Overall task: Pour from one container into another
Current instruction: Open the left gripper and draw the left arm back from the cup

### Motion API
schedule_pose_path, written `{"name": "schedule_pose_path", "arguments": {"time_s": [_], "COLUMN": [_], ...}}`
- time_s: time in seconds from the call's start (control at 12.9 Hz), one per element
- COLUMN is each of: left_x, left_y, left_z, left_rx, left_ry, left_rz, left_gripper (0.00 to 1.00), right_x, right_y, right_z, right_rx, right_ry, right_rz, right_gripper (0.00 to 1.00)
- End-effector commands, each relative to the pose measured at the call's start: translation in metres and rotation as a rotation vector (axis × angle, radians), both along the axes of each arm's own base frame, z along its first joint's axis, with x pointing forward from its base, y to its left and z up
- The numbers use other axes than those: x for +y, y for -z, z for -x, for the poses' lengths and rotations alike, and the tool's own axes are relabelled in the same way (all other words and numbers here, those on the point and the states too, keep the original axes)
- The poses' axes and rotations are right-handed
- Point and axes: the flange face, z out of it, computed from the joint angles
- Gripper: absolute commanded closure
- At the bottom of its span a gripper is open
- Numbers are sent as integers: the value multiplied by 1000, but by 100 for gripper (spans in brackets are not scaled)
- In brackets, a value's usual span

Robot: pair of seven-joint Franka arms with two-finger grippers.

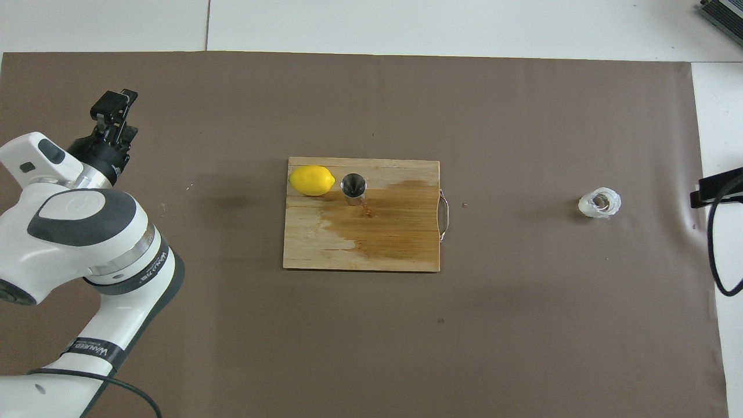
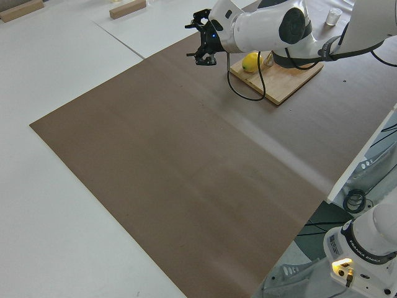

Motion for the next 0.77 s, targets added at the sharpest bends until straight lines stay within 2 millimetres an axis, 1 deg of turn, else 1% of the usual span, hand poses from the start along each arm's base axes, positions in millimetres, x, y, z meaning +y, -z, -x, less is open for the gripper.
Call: {"name": "schedule_pose_path", "arguments": {"time_s": [0.0,0.08,0.15,0.23,0.31,0.46,0.62,0.7], "left_x": [13,18,36,42,52,74,108,122], "left_y": [-1,-5,-7,-10,-10,-12,-22,-25], "left_z": [5,0,-3,-4,-4,-5,-8,-11], "left_rx": [7,1,5,1,8,19,25,31], "left_ry": [42,70,71,95,117,150,171,189], "left_rz": [-255,-345,-408,-457,-515,-623,-746,-812], "left_gripper": [18,18,18,18,18,18,19,19], "right_x": [-3,-6,-12,-23,-39,-59,-68,-84], "right_y": [-6,-8,-6,0,11,38,53,63], "right_z": [8,7,5,4,5,1,1,4], "right_rx": [-14,-30,-50,-65,-82,-134,-160,-181], "right_ry": [-35,-63,-77,-86,-105,-160,-217,-253], "right_rz": [-3,-2,-6,-42,-107,-169,-220,-275], "right_gripper": [0,0,0,0,0,0,0,0]}}
